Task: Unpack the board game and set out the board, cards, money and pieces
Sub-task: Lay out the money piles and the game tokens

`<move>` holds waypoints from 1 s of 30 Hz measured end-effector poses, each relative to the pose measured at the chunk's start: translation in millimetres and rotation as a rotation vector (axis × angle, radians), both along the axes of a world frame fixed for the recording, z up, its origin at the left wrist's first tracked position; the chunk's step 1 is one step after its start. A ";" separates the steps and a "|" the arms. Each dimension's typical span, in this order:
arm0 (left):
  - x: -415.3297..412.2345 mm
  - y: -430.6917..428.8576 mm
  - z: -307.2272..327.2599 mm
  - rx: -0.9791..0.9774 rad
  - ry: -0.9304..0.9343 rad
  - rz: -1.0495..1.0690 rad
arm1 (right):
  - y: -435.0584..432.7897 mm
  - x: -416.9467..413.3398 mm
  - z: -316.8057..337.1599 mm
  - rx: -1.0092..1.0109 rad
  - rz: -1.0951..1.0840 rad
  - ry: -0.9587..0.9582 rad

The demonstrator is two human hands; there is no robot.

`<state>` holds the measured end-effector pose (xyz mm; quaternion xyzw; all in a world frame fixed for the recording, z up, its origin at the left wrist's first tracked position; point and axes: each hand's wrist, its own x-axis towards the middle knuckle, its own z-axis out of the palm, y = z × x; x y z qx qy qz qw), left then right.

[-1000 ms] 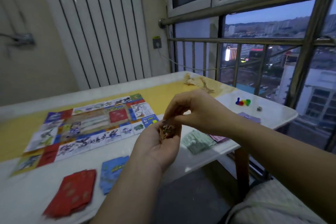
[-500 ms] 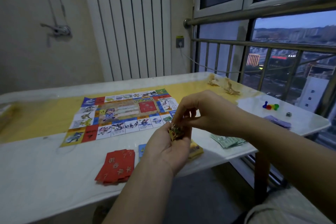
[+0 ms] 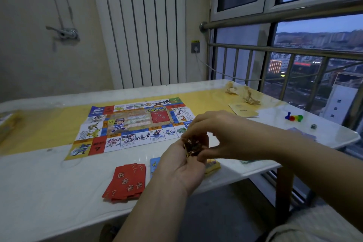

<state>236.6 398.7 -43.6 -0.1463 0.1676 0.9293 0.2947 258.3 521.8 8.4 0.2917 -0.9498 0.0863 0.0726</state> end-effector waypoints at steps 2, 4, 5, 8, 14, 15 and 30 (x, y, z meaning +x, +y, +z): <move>2.3 2.7 1.2 0.003 -0.010 0.004 | -2.8 -0.4 -5.3 0.026 0.025 0.048; 5.2 4.4 2.2 0.055 -0.025 0.021 | -3.5 -1.1 -7.6 0.041 0.054 0.094; 6.1 4.7 1.6 0.079 -0.026 0.025 | -2.9 -2.1 -7.9 0.063 0.072 0.123; 6.3 4.2 0.3 0.092 -0.033 0.019 | -1.0 -5.2 -7.8 0.134 0.138 0.208; 1.3 5.4 -4.0 0.021 -0.008 0.024 | 0.0 -3.6 -8.8 0.172 0.148 0.233; 0.8 6.0 -5.3 0.013 0.002 0.027 | -1.2 -2.8 -8.0 0.157 0.131 0.199; 8.2 9.7 -1.8 -0.069 -0.012 -0.024 | 2.9 -2.2 -5.5 0.191 -0.047 0.027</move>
